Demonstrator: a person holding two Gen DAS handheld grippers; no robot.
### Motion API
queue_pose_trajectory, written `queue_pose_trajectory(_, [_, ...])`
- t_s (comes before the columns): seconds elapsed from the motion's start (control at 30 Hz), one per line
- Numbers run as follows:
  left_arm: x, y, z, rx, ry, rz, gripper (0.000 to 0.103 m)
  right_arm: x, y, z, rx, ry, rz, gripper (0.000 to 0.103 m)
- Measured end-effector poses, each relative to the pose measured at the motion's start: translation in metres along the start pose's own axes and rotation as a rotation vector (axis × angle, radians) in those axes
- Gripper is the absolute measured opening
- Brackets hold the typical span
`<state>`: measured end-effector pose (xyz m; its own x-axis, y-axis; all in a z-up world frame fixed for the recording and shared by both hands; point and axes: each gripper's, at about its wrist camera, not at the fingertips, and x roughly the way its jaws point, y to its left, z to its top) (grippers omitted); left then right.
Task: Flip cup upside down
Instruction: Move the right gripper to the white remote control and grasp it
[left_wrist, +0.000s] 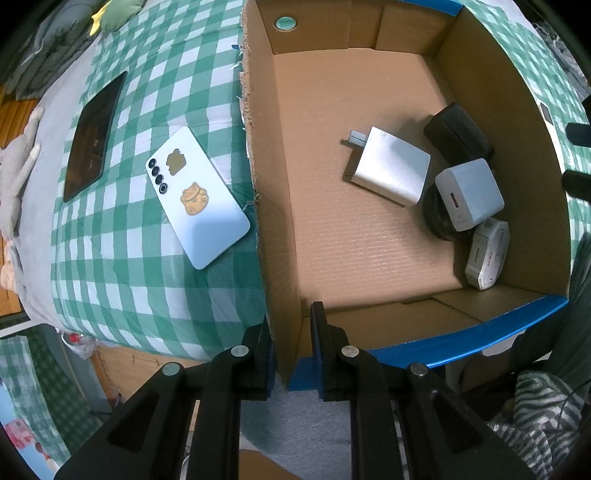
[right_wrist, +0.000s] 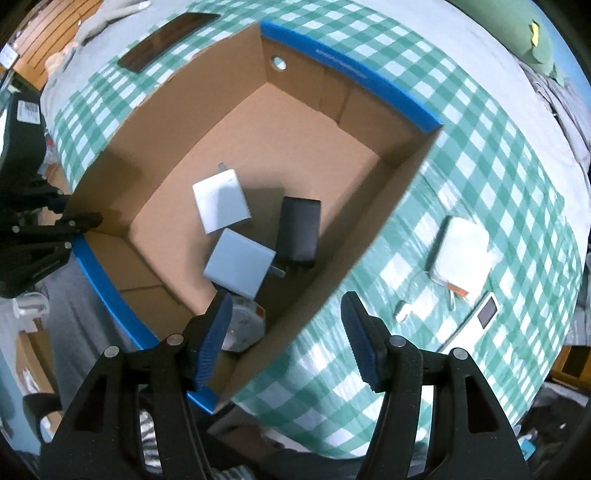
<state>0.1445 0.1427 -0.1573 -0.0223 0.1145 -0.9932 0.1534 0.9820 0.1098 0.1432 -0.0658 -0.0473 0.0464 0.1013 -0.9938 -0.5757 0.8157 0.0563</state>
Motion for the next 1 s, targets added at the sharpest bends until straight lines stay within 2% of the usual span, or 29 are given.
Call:
queue_pose_trajectory(0.2, [0.000,-0.001,0.000,-0.003,-0.005,0.000,0.015,-0.006,-0.031,-0.013,0.070,-0.007,0.009,0.062])
queue_pose_trajectory(0.43, [-0.001,0.001,0.001,-0.002,0.001,0.002,0.015,0.007,-0.074,-0.031,0.171,0.023,0.002,0.062])
queue_pose_trajectory(0.7, [-0.001,0.001,0.001,-0.003,0.000,0.001,0.015,0.026,-0.137,-0.056,0.327,0.052,-0.038,0.062])
queue_pose_trajectory(0.83, [-0.002,0.001,0.001,-0.001,-0.002,0.000,0.015,0.040,-0.175,-0.069,0.427,0.058,-0.071,0.069])
queue_pose_trajectory(1.0, [-0.002,0.001,0.001,-0.003,0.000,0.003,0.015,0.060,-0.217,-0.085,0.556,0.090,-0.084,0.069])
